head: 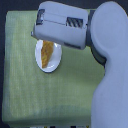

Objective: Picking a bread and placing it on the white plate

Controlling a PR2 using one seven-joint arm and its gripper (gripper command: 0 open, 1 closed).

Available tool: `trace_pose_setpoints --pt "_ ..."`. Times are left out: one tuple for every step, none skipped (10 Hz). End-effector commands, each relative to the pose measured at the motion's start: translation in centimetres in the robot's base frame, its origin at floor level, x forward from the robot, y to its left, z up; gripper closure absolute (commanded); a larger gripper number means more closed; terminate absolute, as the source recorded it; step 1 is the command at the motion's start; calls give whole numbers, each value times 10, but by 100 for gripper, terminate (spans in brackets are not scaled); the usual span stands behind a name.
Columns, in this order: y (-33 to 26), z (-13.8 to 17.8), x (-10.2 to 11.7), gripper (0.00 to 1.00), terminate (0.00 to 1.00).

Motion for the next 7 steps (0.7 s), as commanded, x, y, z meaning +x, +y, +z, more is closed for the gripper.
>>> trace_pose_setpoints --pt "-40 106 16 0 0" --pt "-48 125 20 0 0" --pt "-56 136 18 0 0" --pt "-65 140 13 0 0" --pt "-79 140 6 0 0" --pt "-111 136 -9 0 0" --pt "-120 135 -12 0 0"
